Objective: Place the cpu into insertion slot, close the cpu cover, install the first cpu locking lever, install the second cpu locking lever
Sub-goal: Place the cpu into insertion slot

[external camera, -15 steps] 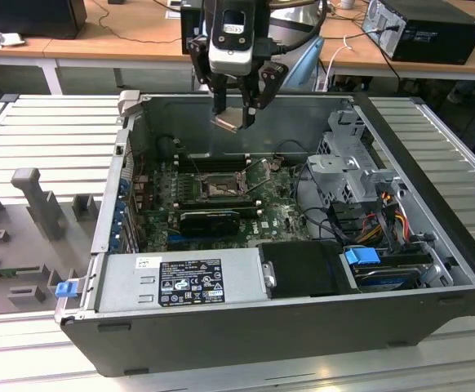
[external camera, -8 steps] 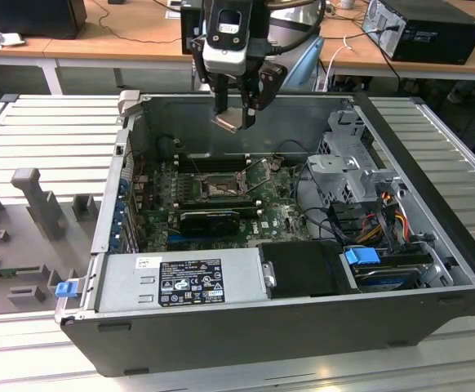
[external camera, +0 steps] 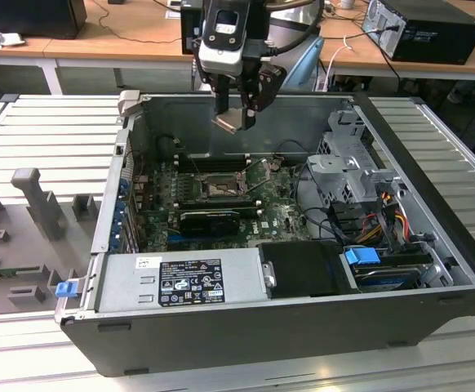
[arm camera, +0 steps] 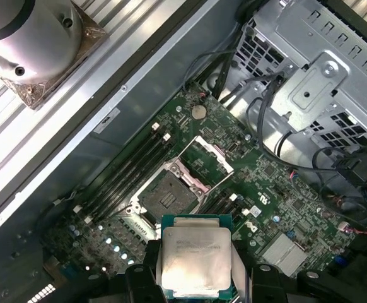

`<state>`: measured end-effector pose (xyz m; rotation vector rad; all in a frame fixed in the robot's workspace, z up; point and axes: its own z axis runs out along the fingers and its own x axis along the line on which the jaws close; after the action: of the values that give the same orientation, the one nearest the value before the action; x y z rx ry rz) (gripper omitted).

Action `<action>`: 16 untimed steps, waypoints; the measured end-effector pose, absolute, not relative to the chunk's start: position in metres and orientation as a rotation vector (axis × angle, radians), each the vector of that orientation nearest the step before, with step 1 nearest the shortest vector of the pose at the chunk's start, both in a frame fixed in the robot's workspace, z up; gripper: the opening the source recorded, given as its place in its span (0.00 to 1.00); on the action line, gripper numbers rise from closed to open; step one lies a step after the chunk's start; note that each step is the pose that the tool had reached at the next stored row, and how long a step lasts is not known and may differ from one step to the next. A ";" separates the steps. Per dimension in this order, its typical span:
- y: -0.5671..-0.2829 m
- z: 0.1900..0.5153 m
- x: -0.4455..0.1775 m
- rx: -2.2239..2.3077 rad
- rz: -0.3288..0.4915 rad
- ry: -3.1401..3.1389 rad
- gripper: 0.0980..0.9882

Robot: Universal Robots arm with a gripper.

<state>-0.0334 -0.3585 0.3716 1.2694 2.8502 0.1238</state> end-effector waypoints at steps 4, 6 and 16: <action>-0.359 0.371 -0.033 1.331 0.122 2.820 0.48; -0.359 0.370 -0.033 1.368 0.120 2.801 0.48; -0.359 0.369 -0.033 1.575 0.116 2.683 0.48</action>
<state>-0.0334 -0.3585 0.3689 1.5747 2.6828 0.1158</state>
